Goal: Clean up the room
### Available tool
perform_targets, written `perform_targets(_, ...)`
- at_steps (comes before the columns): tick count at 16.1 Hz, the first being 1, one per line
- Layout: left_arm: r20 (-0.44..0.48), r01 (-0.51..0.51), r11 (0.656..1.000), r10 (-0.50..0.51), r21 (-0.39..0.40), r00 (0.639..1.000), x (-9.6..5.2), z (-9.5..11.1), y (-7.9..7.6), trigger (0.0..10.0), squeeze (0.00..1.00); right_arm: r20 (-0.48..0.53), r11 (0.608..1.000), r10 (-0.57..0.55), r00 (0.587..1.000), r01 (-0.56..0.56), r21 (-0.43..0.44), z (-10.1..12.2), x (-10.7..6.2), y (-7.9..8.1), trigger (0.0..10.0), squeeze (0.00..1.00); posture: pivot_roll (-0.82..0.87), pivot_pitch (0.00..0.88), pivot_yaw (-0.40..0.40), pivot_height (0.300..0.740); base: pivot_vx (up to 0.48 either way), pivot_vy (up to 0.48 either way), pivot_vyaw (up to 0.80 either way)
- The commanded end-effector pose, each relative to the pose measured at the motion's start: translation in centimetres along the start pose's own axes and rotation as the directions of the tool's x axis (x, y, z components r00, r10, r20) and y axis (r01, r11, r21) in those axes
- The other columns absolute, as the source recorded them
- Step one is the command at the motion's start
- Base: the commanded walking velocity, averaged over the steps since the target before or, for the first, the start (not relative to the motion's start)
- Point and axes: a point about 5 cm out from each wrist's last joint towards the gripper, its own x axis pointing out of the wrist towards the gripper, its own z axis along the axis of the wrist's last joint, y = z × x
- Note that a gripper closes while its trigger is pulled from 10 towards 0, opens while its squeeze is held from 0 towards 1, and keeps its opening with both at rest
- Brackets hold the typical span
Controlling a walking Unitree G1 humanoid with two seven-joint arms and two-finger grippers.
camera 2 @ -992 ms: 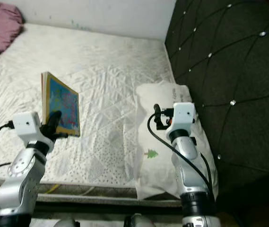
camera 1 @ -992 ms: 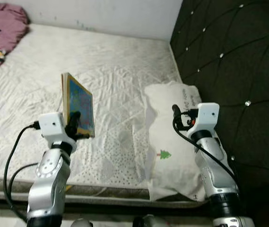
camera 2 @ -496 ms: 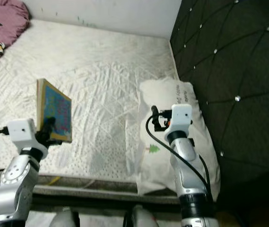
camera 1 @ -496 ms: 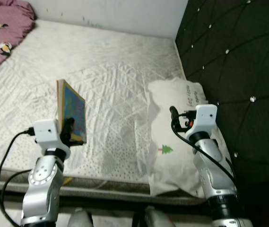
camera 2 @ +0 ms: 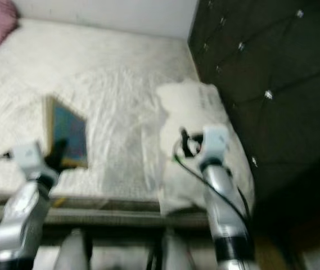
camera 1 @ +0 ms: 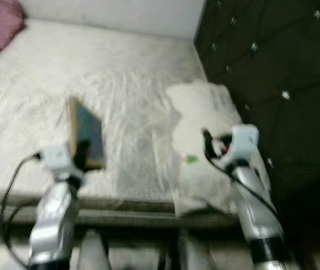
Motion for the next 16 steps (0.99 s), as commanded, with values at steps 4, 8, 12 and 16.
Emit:
perform_targets(4,0.011,-0.017,1.000,0.017,-0.005,1.000,-0.18,0.05,0.16,10.0,0.00,0.015,1.000,0.024,1.000,-0.024,-0.003,0.63,0.41,0.44,10.0,0.00,0.01,0.090,-0.115,0.600,0.000,0.000,0.00)
perform_targets(8,0.028,-0.034,0.999,0.035,-0.007,0.999,-0.11,0.40,0.55,10.0,0.00,0.011,0.999,0.031,0.999,-0.031,-0.008,0.54,0.33,0.56,10.0,0.00,0.01,0.092,-0.115,0.600,0.000,0.000,0.00)
perform_targets(12,0.042,-0.029,0.999,0.029,-0.017,0.999,-0.13,0.50,0.52,10.0,0.00,0.011,0.999,0.035,0.999,-0.034,-0.013,0.56,0.33,0.58,10.0,0.00,0.01,0.094,-0.119,0.600,0.000,0.000,0.00)
perform_targets(16,0.045,-0.028,0.999,0.029,-0.020,0.999,-0.20,0.55,0.53,10.0,0.00,0.011,0.999,0.039,0.999,-0.039,-0.016,0.56,0.33,0.64,10.0,0.00,0.01,0.096,-0.119,0.600,0.263,0.000,0.00)
